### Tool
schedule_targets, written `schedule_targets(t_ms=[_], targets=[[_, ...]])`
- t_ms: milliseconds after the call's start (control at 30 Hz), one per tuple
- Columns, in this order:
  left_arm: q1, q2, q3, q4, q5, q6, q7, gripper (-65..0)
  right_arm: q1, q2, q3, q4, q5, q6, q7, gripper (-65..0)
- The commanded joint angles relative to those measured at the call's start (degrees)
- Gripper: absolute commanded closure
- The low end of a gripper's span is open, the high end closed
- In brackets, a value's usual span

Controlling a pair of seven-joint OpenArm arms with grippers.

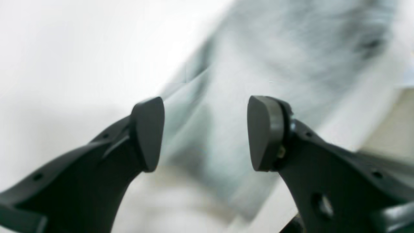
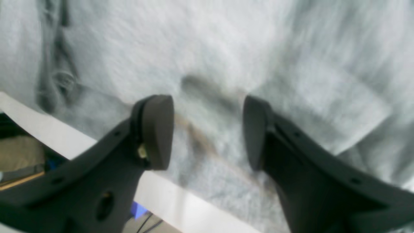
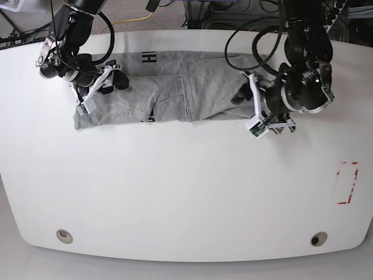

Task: Fold the T-shirt properly
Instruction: 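Move the left gripper to the strip's middle and grasp its end, then grasp both ends of the strip and push them toward each other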

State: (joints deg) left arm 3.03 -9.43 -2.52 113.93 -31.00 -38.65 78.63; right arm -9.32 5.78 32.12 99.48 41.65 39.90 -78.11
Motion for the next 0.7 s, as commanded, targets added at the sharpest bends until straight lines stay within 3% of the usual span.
schedule_targets(t_ms=[0,67,233,300,367,433,500,667], targets=[[-0.43,-1.78,-0.77,0.84,-0.16,-0.16,-0.87,-31.9,0.93,0.77,1.07,3.77,3.14,0.10,1.14,-33.3],[1.41,-3.80,-1.56,0.84,0.45,-0.25,-0.96,-24.6,1.37,0.77,3.44,5.18,4.20,0.10,1.05,-33.5],[5.02,-5.21,-3.23,0.75,0.45,-0.34,-0.96,-15.6,3.65,1.47,10.04,4.30,3.93,0.10,0.88,-35.0],[6.34,-5.21,-4.20,0.75,0.45,-0.34,-1.05,-12.8,4.71,3.32,13.20,1.75,4.37,0.10,0.17,-42.2],[7.48,-4.85,-4.73,0.66,0.54,-0.34,-1.05,-8.3,6.64,5.69,16.72,-2.73,4.46,0.10,-1.23,-53.3],[7.92,-4.41,-4.73,-0.39,0.72,-0.07,-1.93,-4.3,7.96,7.19,18.91,-6.25,4.46,0.10,-1.41,-58.8],[8.80,-3.71,-4.73,-1.97,2.56,0.02,-4.48,0.0,9.54,9.12,21.38,-11.44,4.55,0.10,-1.50,-57.9],[10.56,-2.22,-4.46,-2.68,7.49,-0.34,-8.17,0.0,12.18,12.90,23.75,-22.87,4.99,0.10,-1.59,-54.2]])
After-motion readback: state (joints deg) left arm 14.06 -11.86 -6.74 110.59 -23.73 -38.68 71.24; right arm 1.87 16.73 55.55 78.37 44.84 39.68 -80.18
